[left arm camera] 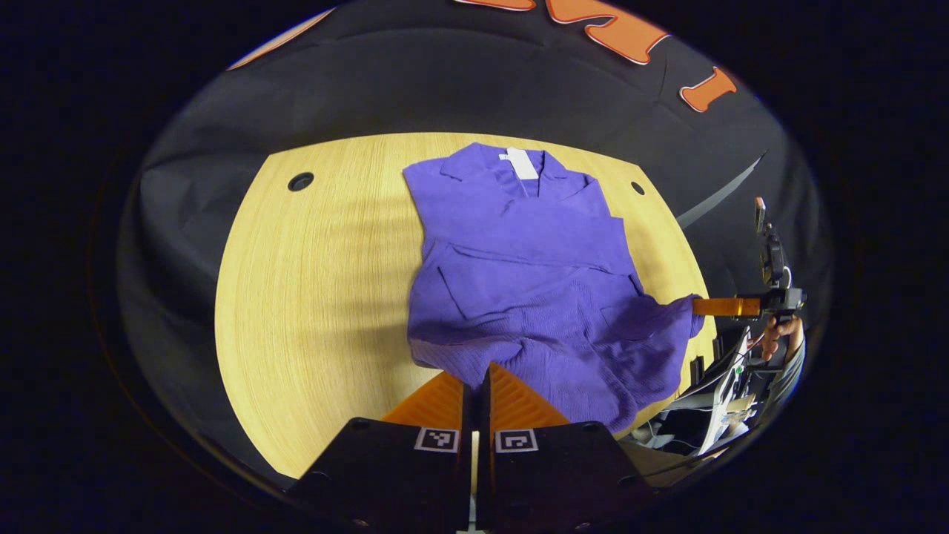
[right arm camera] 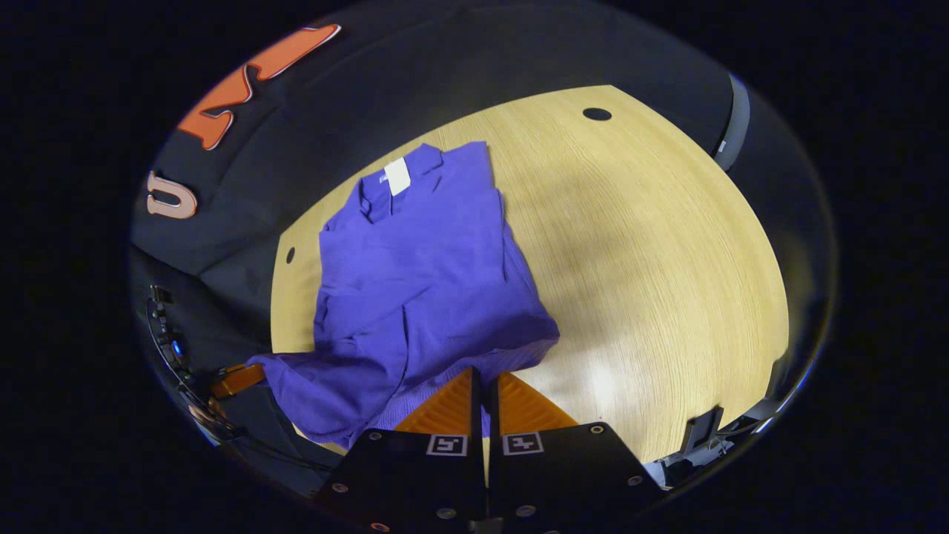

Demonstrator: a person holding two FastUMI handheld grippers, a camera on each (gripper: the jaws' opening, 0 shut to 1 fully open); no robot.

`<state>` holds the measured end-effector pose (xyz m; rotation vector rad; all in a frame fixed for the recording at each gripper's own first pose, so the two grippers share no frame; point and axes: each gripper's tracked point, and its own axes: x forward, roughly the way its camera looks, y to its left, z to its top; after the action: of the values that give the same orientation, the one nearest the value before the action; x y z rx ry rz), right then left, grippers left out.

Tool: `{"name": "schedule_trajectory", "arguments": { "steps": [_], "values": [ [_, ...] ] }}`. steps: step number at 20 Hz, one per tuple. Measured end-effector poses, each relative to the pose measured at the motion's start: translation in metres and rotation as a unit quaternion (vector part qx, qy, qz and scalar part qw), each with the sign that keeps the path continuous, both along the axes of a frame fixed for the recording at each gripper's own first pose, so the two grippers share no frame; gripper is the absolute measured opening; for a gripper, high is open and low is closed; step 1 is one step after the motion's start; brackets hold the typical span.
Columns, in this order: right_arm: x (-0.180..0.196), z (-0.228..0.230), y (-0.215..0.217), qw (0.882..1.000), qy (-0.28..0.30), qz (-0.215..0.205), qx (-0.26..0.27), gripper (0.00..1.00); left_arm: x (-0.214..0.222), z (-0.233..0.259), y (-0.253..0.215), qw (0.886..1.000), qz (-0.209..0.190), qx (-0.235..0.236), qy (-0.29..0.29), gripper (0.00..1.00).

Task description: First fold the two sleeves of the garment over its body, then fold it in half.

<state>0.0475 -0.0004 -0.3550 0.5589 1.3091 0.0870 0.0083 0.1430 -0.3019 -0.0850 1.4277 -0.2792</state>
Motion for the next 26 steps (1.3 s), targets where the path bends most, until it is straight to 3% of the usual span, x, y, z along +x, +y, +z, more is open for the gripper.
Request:
{"name": "schedule_trajectory", "arguments": {
  "steps": [13, 20, 23, 26],
  "values": [
    [0.151, 0.044, -0.003, 0.997, -0.075, 0.019, 0.005, 0.02, 0.138, 0.019, -0.023, 0.998, -0.016, 0.028, -0.058, 0.04],
    [0.236, 0.038, -0.006, 0.996, -0.091, 0.021, 0.006, 0.02, 0.22, 0.008, -0.029, 0.994, -0.017, 0.066, -0.089, 0.04],
    [0.269, 0.036, -0.007, 0.995, -0.097, 0.004, 0.008, 0.02, 0.251, 0.002, -0.02, 0.987, -0.018, 0.102, -0.126, 0.04],
    [0.3, 0.033, -0.006, 0.993, -0.109, -0.031, 0.021, 0.02, 0.286, -0.006, -0.002, 0.97, 0.011, 0.153, -0.189, 0.06]
  ]
}}
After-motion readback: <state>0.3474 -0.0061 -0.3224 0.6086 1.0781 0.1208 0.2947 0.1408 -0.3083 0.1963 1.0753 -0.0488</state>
